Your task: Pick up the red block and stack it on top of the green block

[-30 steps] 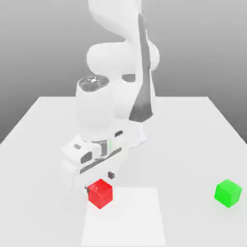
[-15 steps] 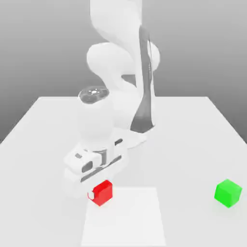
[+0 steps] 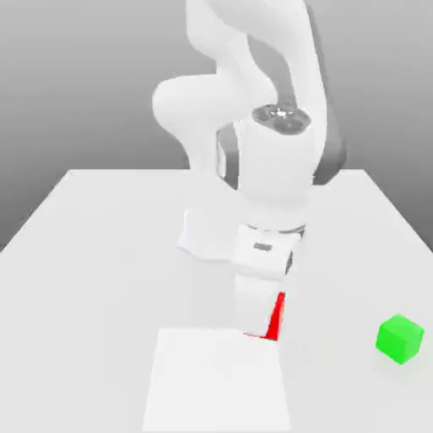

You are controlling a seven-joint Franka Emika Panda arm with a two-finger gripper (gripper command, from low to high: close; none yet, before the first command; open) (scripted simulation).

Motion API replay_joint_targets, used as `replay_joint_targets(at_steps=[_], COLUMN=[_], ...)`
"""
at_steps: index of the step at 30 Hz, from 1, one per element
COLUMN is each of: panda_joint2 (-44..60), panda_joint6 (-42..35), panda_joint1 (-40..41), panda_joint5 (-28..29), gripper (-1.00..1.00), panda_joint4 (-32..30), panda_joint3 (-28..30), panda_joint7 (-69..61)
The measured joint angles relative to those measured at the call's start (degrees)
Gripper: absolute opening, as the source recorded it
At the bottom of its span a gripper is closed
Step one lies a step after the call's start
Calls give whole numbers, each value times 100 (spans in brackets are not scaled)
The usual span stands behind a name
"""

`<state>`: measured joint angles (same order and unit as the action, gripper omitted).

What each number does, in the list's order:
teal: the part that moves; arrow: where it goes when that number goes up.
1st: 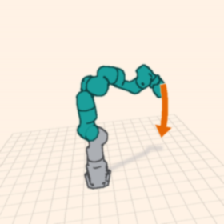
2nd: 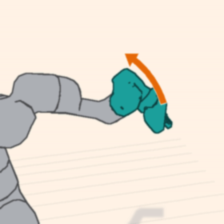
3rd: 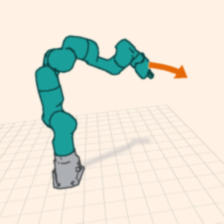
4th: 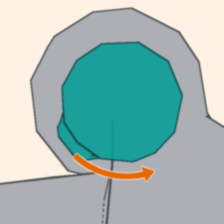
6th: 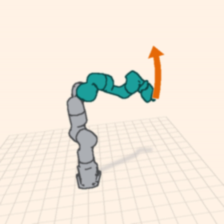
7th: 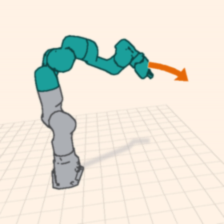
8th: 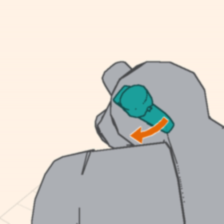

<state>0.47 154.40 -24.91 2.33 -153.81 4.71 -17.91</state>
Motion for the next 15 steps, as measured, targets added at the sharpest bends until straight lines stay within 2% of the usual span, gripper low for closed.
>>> replay_joint_targets(at_steps=[6, 10, 11, 15], panda_joint2=[295, 1004, 1207, 1207], panda_joint6=[-383, 206, 395, 395], panda_joint1=[-1329, -1380, -1393, -1393], panda_joint5=[-155, -84, -51, -51], gripper=[-100, -100, 100, 100], panda_joint4=[657, 772, 784, 784], panda_joint3=[-778, -791, -773, -773], panda_joint7=[-663, -684, -662, -662])
